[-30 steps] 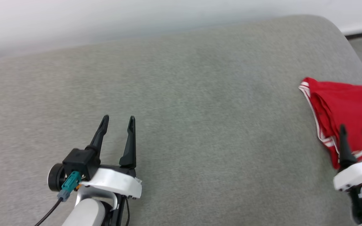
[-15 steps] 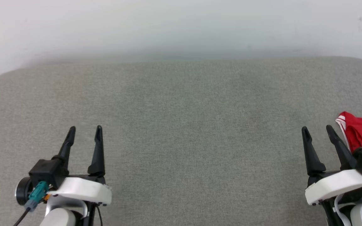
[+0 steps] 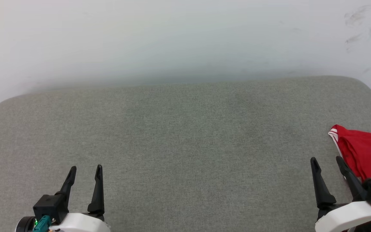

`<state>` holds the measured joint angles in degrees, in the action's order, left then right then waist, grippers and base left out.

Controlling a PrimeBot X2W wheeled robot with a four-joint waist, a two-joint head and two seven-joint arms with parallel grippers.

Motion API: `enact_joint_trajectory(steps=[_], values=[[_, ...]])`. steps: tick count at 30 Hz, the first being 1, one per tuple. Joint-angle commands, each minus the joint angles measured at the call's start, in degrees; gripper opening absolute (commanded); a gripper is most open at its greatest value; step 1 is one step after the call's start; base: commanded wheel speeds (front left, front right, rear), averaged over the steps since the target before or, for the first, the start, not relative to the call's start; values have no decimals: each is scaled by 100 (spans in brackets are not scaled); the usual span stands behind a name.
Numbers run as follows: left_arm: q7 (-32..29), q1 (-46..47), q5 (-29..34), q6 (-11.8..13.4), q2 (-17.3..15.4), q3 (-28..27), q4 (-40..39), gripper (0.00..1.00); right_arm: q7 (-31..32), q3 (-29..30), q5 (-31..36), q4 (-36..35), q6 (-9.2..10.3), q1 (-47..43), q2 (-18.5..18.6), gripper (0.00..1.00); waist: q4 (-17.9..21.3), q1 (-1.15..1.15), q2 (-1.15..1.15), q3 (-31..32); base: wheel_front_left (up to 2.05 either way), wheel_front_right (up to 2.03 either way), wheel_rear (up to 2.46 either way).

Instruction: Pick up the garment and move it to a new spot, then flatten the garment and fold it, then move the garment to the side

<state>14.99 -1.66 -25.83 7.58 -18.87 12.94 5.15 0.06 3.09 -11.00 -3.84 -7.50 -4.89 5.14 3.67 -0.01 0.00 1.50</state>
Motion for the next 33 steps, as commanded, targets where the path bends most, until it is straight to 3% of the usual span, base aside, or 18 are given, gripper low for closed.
enact_joint_trajectory(steps=[1,22,23,28,33], values=[[25,-61,61,5,4,0,32,100,25,10,33,-48,2,-83,-36,100,15,1,0,27,0,0,0],[23,111,140,-1,21,45,271,100,25,-61,165,-71,2,-57,-64,100,-30,1,0,58,0,0,0],[-1,55,118,-5,30,37,258,0,48,-59,125,-37,0,-66,-71,0,-30,1,0,57,0,0,0],[-54,-41,6,-24,134,56,397,0,60,-65,21,147,0,-104,-80,0,-35,1,0,56,0,0,0],[-227,33,-564,-147,251,-109,437,0,116,-25,-672,284,0,5,-92,0,-51,1,0,45,0,0,0]])
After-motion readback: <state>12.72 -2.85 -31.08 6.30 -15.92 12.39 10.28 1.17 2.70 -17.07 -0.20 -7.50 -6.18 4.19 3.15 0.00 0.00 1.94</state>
